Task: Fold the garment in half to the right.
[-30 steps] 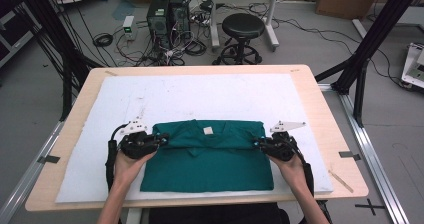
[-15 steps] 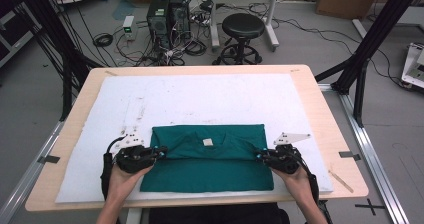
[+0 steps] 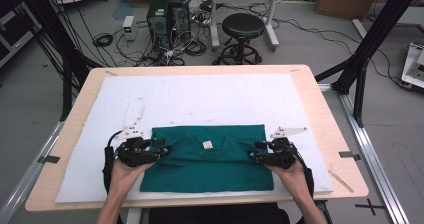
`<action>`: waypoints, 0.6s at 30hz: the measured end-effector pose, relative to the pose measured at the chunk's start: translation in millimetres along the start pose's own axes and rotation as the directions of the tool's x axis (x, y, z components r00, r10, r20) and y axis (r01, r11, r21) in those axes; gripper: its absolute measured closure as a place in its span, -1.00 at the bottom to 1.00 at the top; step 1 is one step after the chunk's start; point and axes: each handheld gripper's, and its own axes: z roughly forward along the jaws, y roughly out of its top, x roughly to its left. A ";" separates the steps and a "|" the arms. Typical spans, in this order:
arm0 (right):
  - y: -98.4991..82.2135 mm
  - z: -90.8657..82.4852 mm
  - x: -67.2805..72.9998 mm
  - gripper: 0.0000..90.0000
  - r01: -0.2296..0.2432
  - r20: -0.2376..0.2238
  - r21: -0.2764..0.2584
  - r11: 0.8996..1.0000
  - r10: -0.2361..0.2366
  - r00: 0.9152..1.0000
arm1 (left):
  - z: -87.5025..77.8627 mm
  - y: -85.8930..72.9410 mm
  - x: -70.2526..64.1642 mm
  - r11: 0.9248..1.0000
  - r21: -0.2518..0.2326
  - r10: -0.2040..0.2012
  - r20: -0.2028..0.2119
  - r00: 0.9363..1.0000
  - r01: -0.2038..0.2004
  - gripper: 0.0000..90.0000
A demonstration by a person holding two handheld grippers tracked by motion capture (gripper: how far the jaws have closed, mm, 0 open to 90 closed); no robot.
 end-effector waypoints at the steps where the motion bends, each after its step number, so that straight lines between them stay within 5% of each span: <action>1: 4.5 3.5 -0.5 0.04 -0.003 0.007 0.006 1.000 0.003 1.000 | 3.6 3.2 0.3 1.000 0.005 -0.002 0.002 1.000 0.002 0.20; 5: 15.6 18.8 -0.3 0.05 0.000 0.048 0.067 0.998 -0.003 0.999 | 23.8 8.0 -2.4 0.998 0.067 0.010 -0.012 1.000 -0.009 0.21; 9: 14.7 30.3 -1.3 0.35 -0.005 0.047 0.135 0.991 -0.001 0.999 | 38.2 5.9 -4.0 0.990 0.135 0.031 -0.003 1.000 -0.031 0.38; 15: 10.9 22.6 6.5 0.84 0.049 -0.023 0.121 0.991 -0.046 0.999 | 27.2 -1.0 -11.3 0.992 0.119 0.047 0.030 0.998 -0.050 0.90; 18: 2.4 15.7 10.5 0.95 0.055 -0.052 0.102 0.993 -0.050 0.997 | 17.1 -8.1 -16.2 0.992 0.115 0.055 0.046 0.997 -0.060 0.95</action>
